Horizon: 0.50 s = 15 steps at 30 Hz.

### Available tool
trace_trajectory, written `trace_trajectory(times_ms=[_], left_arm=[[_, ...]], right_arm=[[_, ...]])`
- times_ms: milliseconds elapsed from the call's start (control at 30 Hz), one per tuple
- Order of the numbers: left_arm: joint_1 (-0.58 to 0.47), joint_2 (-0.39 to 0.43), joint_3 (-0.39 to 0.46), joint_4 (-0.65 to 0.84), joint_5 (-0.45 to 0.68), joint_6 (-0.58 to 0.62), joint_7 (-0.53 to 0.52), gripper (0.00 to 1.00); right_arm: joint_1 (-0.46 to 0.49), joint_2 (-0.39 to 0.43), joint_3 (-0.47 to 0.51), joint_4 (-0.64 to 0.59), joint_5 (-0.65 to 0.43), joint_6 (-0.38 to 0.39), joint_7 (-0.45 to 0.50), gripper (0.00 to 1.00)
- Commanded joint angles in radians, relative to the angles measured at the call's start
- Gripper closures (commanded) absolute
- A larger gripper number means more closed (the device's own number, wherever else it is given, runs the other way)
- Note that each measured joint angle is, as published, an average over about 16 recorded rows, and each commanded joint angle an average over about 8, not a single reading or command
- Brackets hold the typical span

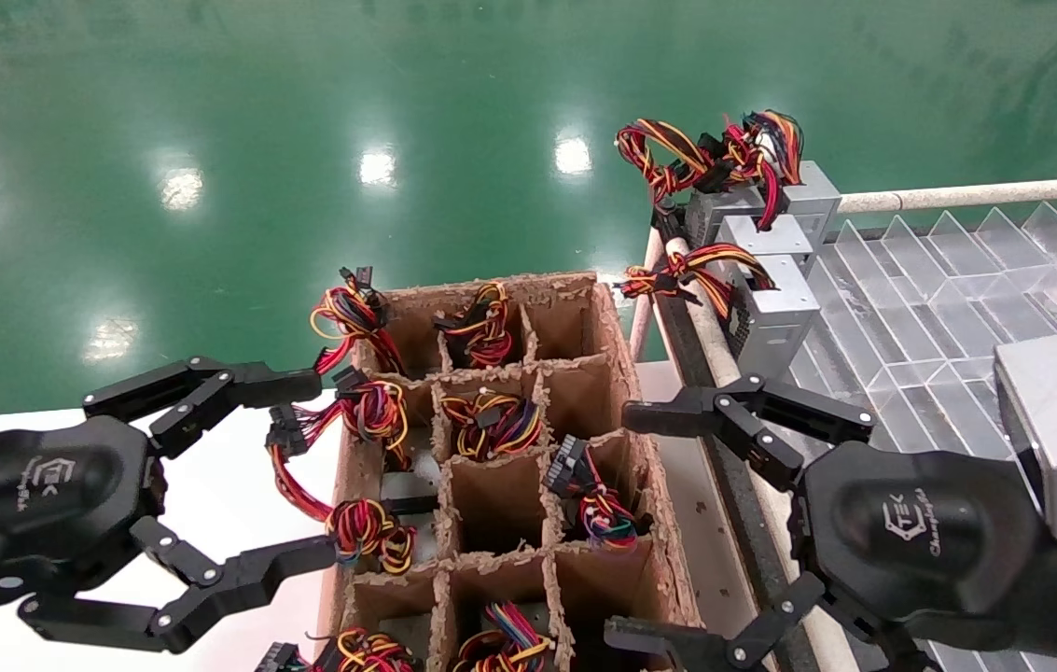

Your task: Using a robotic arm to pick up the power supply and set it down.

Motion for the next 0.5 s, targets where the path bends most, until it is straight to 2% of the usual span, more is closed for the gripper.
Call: trace_trajectory(times_ms=[33, 500], left_arm=[[0.0, 0.0, 0.0, 0.0, 0.0, 0.0, 0.0, 0.0], [0.0, 0.0, 0.0, 0.0, 0.0, 0.0, 0.0, 0.0]], right_arm=[[0.0, 0.0, 0.0, 0.0, 0.0, 0.0, 0.0, 0.0], [0.001, -0.001, 0.0, -0.001, -0.001, 0.001, -0.001, 0.0]])
